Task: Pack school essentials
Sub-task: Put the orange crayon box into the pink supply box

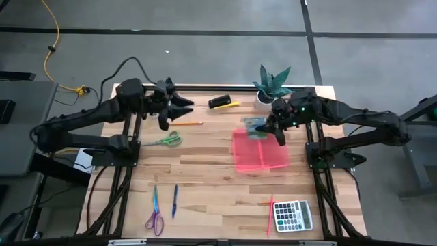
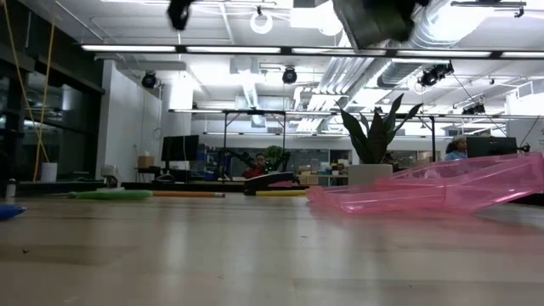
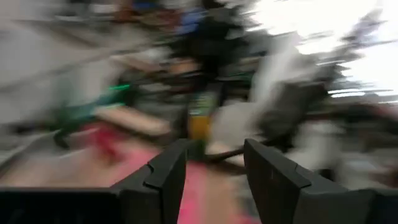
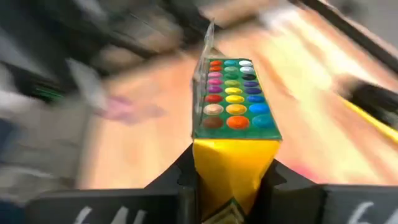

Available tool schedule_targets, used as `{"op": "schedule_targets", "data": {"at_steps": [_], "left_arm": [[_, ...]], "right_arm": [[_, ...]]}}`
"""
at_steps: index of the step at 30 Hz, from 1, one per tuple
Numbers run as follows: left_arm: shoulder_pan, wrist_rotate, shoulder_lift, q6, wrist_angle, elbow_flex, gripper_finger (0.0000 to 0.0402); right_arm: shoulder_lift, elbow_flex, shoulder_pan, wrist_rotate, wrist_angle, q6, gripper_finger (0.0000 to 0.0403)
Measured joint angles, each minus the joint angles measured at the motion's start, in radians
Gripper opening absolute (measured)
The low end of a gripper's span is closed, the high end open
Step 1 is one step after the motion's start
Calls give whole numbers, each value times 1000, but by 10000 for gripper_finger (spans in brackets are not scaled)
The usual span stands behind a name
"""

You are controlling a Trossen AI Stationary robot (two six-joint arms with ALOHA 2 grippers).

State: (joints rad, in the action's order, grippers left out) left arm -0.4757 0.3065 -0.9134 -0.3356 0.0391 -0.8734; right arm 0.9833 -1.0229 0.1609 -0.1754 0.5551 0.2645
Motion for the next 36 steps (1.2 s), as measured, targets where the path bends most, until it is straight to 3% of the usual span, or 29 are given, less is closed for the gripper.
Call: {"op": "schedule_targets", "data": {"at_steps": [4,8,12,15,21,36], "left_arm": [[46,-237,37,50,187,0,148],[86,-345,38,52,237,3,147],[119,-413,29,51,233,16,147],[134,-424,20,42,235,25,147],[137,-425,19,40,234,26,147],[136,-427,19,24,233,26,147]], "right_arm": [[37,-25,-15,197,287,-36,57],[130,-25,-18,303,462,-61,57],[246,-25,-18,400,518,-124,57],[328,-25,-18,452,519,-151,57],[450,-25,-18,458,532,-237,57],[608,-25,-18,517,553,-325,57]]}}
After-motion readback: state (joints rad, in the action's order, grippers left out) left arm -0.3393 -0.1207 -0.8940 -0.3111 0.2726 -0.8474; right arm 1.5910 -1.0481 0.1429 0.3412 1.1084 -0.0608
